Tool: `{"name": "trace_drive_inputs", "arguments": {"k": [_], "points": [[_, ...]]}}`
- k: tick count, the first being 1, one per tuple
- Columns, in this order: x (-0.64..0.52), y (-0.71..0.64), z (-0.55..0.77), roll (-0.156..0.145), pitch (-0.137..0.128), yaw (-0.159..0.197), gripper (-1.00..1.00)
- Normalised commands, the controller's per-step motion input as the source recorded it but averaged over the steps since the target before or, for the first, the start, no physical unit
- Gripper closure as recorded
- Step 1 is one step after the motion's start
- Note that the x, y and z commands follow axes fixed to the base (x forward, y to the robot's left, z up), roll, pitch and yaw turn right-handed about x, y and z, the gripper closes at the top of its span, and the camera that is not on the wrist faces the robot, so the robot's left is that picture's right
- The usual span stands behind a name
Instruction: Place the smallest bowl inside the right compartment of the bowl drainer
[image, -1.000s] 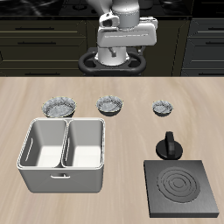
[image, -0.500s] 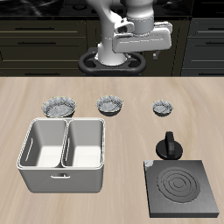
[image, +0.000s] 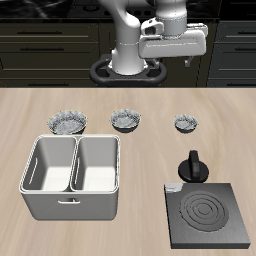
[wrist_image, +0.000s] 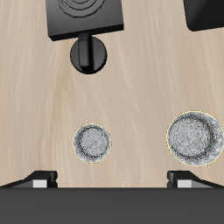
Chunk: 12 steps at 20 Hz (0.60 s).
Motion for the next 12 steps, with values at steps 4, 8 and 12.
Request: {"name": "trace_drive_inputs", "arguments": {"k": [4,8,12], "points": [[-0.03,0.08,-0.05,-0.018,-0.008,0.005,-1.0],[-0.08,0.04,-0.08,-0.037,-0.043,0.022,-1.0],[0.01,-0.05,-0.22,-0.045,-0.006,0.019,-1.0]]}}
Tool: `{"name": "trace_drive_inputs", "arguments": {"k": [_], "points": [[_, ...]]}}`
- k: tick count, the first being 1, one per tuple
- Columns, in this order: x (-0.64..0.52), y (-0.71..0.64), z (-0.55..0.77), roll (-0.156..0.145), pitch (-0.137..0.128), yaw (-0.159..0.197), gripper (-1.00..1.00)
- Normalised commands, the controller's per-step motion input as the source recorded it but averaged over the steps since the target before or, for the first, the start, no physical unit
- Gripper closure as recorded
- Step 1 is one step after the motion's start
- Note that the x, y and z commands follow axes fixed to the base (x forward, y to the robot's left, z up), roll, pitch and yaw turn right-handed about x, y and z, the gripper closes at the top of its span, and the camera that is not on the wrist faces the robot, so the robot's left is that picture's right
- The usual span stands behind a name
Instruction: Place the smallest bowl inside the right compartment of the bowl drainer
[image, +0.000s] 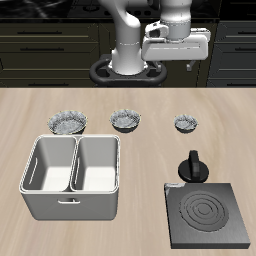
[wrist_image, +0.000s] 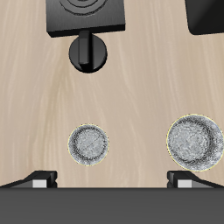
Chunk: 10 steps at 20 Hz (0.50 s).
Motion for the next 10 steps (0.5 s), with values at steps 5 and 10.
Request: {"name": "trace_drive_inputs", "arguments": {"k": [5,10], "points": [[0.07,-0.15,-0.27,-0.057,0.022,-0.017,-1.0],[0.0,0.01,-0.22,-0.012,0.001,-0.011,-1.0]]}}
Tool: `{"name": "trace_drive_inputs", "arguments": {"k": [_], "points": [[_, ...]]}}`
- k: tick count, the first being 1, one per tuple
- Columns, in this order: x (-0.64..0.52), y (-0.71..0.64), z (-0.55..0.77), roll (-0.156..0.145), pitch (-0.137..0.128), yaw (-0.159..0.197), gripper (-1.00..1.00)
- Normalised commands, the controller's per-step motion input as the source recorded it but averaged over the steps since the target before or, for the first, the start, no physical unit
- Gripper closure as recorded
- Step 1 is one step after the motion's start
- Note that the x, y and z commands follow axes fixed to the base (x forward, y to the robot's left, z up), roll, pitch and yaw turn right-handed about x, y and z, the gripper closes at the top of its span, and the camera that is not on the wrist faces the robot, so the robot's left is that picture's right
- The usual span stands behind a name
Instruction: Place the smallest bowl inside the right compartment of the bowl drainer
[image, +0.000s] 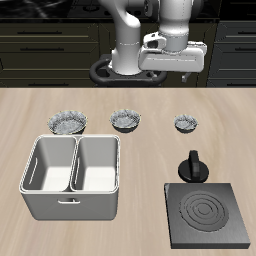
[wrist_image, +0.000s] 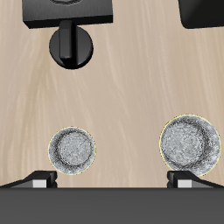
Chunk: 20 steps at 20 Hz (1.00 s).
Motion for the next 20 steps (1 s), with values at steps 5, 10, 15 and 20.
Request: {"name": "trace_drive_inputs", "arguments": {"k": [5,10,15,20], "points": [[-0.2,0.08,-0.33,0.019,0.006,-0.038,-1.0],[-0.22,0.05,-0.19,-0.001,-0.03,-0.023,-1.0],[-0.05,0.1,-0.27,0.031,0.01,0.016,-1.0],[0.11,0.1,-0.38,-0.014,0.043,0.012,-1.0]]}}
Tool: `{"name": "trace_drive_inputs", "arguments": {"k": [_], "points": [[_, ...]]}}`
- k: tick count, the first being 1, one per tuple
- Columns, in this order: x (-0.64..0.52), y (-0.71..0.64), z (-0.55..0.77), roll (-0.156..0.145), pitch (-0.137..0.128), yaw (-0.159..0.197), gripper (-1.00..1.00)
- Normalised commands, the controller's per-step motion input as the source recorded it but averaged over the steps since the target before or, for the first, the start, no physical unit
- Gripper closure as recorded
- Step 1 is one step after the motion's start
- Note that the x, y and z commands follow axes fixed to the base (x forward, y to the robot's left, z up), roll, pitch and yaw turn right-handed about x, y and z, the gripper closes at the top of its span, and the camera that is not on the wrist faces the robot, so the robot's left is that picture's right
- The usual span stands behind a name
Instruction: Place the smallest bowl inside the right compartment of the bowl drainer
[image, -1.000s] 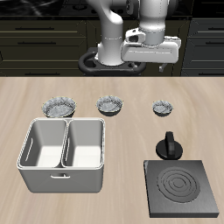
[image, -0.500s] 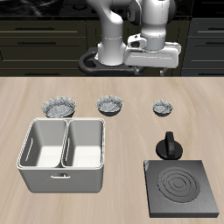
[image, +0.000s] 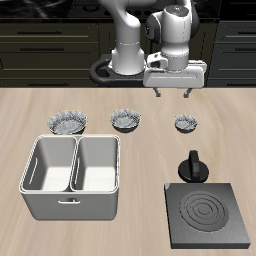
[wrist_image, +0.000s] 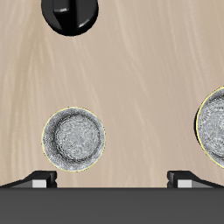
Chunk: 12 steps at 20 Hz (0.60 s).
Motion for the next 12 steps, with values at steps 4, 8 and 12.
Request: {"name": "trace_drive_inputs", "arguments": {"k": [4,8,12], "points": [[0.04,0.05,-0.34,0.0,0.048,0.007,-1.0],[-0.03,0.02,-0.22,-0.015,0.001,0.02,-1.0],[-0.03,-0.01,-0.22,-0.006,0.013,0.037,-1.0]]}}
